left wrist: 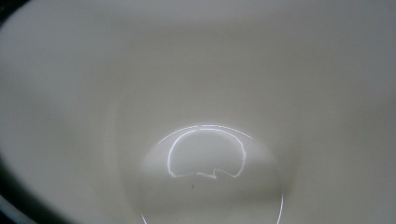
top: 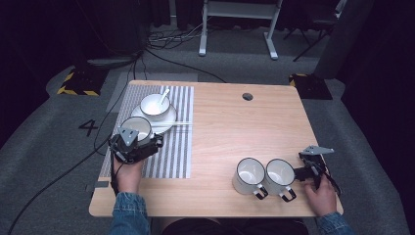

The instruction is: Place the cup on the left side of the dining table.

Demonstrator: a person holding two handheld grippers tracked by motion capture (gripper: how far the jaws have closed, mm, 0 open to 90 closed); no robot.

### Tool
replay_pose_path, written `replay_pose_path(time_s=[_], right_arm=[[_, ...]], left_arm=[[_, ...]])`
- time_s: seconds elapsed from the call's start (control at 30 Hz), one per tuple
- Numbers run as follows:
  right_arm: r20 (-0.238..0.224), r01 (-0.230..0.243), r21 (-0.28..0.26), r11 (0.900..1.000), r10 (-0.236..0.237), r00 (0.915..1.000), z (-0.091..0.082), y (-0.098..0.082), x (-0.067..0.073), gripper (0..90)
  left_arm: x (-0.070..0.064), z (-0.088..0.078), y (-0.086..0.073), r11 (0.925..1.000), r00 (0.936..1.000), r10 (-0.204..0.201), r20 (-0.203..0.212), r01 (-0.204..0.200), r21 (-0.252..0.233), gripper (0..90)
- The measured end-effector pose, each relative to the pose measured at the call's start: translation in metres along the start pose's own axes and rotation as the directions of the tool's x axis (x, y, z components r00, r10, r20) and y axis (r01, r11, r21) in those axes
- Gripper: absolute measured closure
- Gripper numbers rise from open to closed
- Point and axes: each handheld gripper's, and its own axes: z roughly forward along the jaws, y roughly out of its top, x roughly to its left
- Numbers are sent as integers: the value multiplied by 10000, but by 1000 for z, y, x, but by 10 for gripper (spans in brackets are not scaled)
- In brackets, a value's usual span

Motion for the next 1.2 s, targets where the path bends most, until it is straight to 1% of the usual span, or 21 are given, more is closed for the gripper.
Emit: replay_pose_path(time_s=[0.03, 0.07, 0.1, 0.13, 0.17, 0.2, 0.23, 0.3, 0.37, 0.4, 0.43, 0.47, 0.5, 0.53, 0.63, 0.67, 0.77, 0.93, 1.0, 1.13, 1.2], right_arm=[[14, -41, -11, 10000, 41, 10000, 0, 0, 0, 2], [12, -33, -7, 10000, 33, 10000, 0, 0, 0, 2], [12, -33, -7, 10000, 33, 10000, 0, 0, 0, 2], [12, -31, -9, 10000, 31, 10000, 0, 0, 0, 2], [13, -32, -8, 10000, 32, 10000, 0, 0, 0, 2], [13, -32, -8, 10000, 32, 10000, 0, 0, 0, 2], [11, -33, -7, 10000, 33, 10000, 0, 0, 0, 2], [10, -35, -7, 10000, 35, 10000, 0, 0, 0, 2], [14, -34, -7, 10000, 34, 10000, 0, 0, 0, 2], [11, -27, -9, 10000, 27, 10000, 0, 0, 0, 2], [12, -29, -9, 10000, 29, 10000, 0, 0, 0, 2], [12, -29, -9, 10000, 29, 10000, 0, 0, 0, 2], [14, -29, -9, 10000, 29, 10000, 0, 0, 0, 2], [13, -32, -6, 10000, 32, 10000, 0, 0, 0, 2], [11, -30, -9, 10000, 30, 10000, 0, 0, 0, 2], [11, -27, -8, 10000, 27, 10000, 0, 0, 0, 2], [9, -32, -9, 10000, 32, 10000, 0, 0, 0, 2], [10, -33, -8, 10000, 33, 10000, 0, 0, 0, 2], [10, -31, -8, 10000, 31, 10000, 0, 0, 0, 2], [11, -31, -9, 10000, 31, 10000, 0, 0, 0, 2], [12, -34, -7, 10000, 34, 10000, 0, 0, 0, 2]], left_arm=[[3, 4, -2, 9999, 10000, -95, -10, 95, 68, 34], [6, 9, -4, 9994, 9993, -338, 134, 337, 86, 34], [6, 9, -4, 9994, 9993, -338, 134, 337, 86, 34], [9, 12, -5, 9993, 9995, -288, 153, 285, 222, 34], [9, 15, -5, 9990, 9999, -139, 34, 138, 431, 34], [9, 15, -5, 9990, 9999, -139, 34, 138, 431, 34], [8, 17, -5, 9979, 10000, 20, -15, -19, 648, 34], [8, 21, -6, 9971, 10000, -7, 43, 3, 759, 34], [8, 27, -8, 9947, 9998, -83, 164, 65, 1028, 34], [7, 33, -11, 9913, 9998, -57, 191, 31, 1319, 33], [5, 35, -13, 9897, 9998, -75, 164, 51, 1431, 34], [5, 35, -13, 9897, 9998, -75, 164, 51, 1431, 34], [5, 38, -14, 9875, 9998, -51, 168, 24, 1578, 34], [3, 41, -16, 9861, 10000, -29, 63, 18, 1663, 33], [1, 45, -20, 9824, 9996, -127, 246, 78, 1865, 34], [0, 47, -21, 9816, 9998, -80, 204, 39, 1907, 33], [-3, 50, -22, 9793, 9995, 23, 313, -86, 2022, 33], [-7, 56, -26, 9722, 9990, 76, 436, -176, 2337, 33], [-10, 56, -27, 9720, 9989, 260, 402, -347, 2323, 33], [-11, 56, -28, 9724, 9990, 274, 365, -351, 2305, 33], [-10, 54, -29, 9706, 9986, 294, 438, -390, 2376, 32]])
